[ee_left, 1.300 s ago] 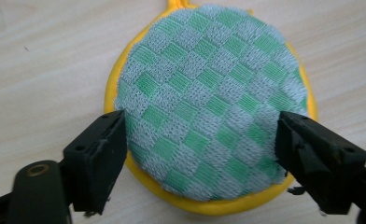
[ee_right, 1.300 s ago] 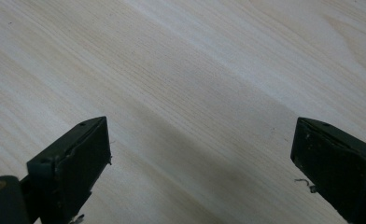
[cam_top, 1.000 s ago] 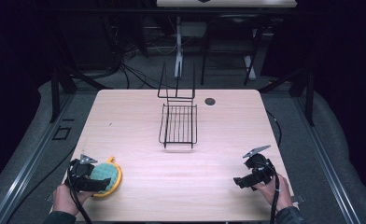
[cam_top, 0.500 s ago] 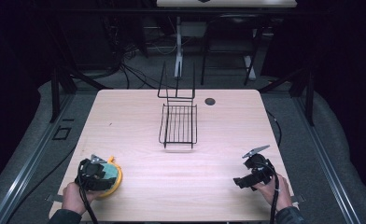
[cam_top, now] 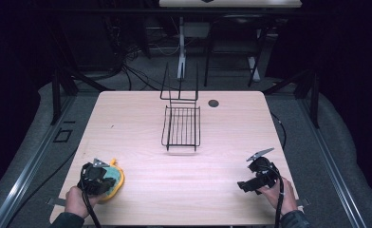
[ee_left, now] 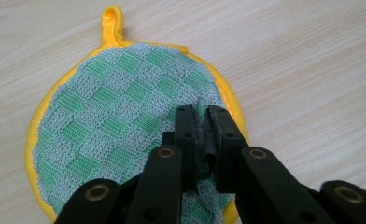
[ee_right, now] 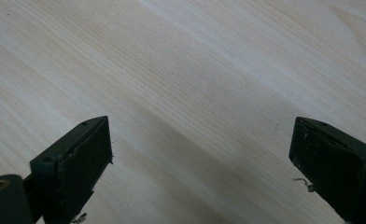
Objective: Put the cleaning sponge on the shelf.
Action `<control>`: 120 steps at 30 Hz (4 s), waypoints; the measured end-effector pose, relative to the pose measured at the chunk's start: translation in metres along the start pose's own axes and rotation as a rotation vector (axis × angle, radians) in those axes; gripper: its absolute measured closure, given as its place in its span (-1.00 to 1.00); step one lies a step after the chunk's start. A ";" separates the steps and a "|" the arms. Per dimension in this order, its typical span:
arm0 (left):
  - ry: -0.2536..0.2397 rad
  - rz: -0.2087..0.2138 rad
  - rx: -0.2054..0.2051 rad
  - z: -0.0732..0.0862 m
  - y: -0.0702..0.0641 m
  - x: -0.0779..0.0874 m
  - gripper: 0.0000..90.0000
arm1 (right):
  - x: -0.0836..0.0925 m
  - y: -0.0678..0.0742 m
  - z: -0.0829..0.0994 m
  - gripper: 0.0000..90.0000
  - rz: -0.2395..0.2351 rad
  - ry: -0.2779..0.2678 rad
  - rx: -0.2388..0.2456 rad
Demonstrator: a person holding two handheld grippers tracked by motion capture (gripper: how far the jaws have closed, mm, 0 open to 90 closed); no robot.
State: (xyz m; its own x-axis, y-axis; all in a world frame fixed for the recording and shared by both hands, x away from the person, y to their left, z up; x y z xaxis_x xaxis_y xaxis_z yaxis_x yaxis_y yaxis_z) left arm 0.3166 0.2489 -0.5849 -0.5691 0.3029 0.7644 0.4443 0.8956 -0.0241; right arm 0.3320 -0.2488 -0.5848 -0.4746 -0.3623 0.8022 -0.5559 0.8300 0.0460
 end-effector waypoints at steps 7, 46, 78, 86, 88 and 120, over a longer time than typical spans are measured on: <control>-0.015 -0.018 -0.030 -0.001 -0.001 0.002 0.96 | -0.001 0.000 0.001 -0.87 0.000 0.011 0.015; -0.187 -0.097 -0.165 -0.026 -0.005 0.045 0.97 | 0.001 0.000 -0.001 -0.88 -0.008 -0.011 -0.005; -0.254 -0.059 -0.238 -0.065 -0.034 0.046 0.97 | 0.000 0.000 -0.001 -0.88 -0.006 -0.008 0.019; -0.266 -0.057 -0.248 -0.073 -0.037 0.043 0.97 | 0.000 0.001 -0.001 -0.89 -0.011 -0.007 0.018; -0.265 -0.057 -0.258 -0.076 -0.038 0.043 0.97 | 0.000 0.000 -0.001 -0.89 -0.010 -0.007 0.021; -0.296 -0.038 -0.290 -0.104 -0.052 0.031 0.97 | 0.002 0.000 -0.001 -0.99 0.000 -0.007 0.022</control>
State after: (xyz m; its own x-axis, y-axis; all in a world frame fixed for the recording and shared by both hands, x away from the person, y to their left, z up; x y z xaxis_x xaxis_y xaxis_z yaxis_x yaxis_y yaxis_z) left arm 0.3478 0.1781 -0.4925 -0.7445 0.3894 0.5423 0.5714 0.7918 0.2157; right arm 0.3317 -0.2488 -0.5828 -0.4797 -0.3653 0.7978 -0.5703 0.8208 0.0328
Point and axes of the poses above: each handheld gripper's, and its own axes: x roughly backward along the jaws, z roughly out of its underside, y roughly to its left, the point moved 5 cm from there along -x, roughly forward along the jaws, and after that the axes turned 10 degrees about -y, right-handed, at the moved point
